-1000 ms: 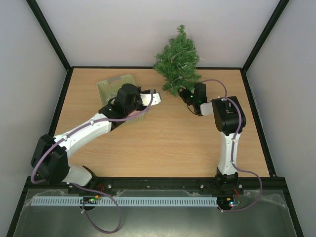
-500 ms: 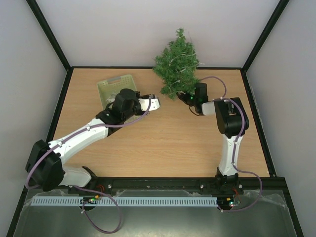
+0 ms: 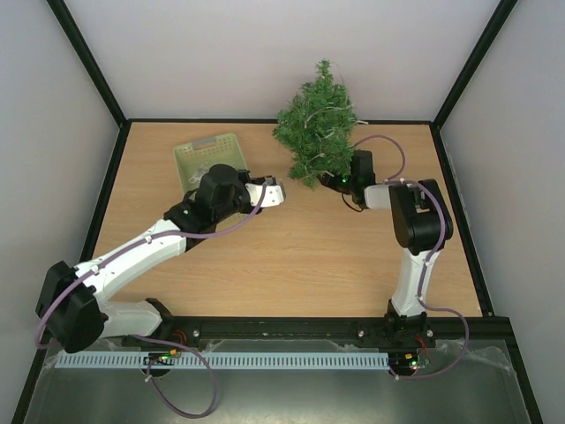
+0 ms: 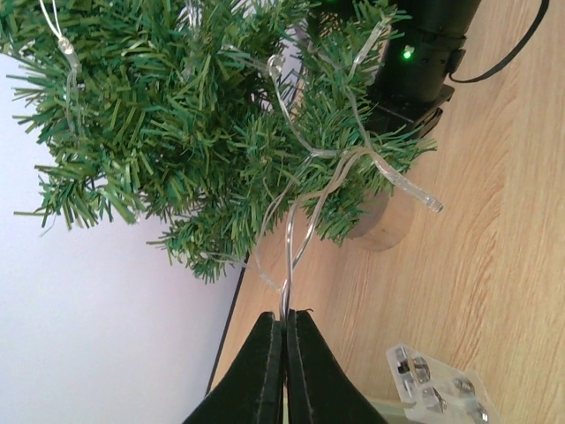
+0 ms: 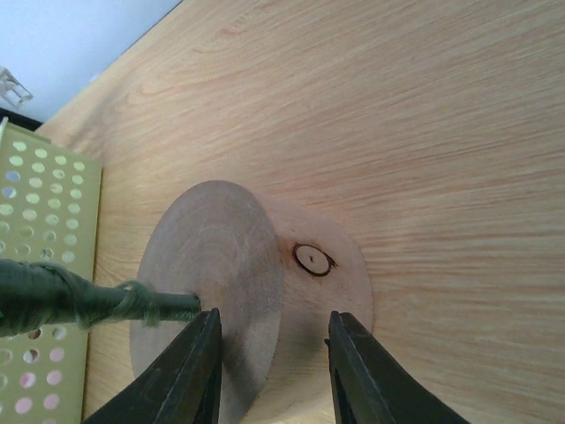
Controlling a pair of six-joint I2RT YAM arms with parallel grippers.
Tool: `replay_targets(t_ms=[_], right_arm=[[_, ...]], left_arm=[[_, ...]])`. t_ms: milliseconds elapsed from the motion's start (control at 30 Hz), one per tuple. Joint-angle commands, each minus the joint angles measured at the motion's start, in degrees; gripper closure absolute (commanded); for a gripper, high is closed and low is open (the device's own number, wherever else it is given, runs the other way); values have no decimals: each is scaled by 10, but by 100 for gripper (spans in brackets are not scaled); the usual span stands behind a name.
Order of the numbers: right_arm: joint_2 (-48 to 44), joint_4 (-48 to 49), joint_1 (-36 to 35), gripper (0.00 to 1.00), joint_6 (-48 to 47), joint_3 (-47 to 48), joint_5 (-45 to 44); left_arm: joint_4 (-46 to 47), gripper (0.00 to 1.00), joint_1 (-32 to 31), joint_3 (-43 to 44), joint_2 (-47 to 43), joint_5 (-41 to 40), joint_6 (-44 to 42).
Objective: Decorate the small christmas tree
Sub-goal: Wrap the decoration item around the Christmas tree.
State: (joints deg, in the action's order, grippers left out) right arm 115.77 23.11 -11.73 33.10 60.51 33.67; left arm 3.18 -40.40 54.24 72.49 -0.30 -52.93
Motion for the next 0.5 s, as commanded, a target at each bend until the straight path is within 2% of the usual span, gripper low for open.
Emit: replay_targets(t_ms=[0,467], right_arm=[[12,-145,-4,70,-60,-44,-21],[-53,-194,-4,70,-123,-97,-70]], left_arm=[[-6,98,-9,-15,-24,23,-6],[-32,98,-55,-34,-51,15,12]])
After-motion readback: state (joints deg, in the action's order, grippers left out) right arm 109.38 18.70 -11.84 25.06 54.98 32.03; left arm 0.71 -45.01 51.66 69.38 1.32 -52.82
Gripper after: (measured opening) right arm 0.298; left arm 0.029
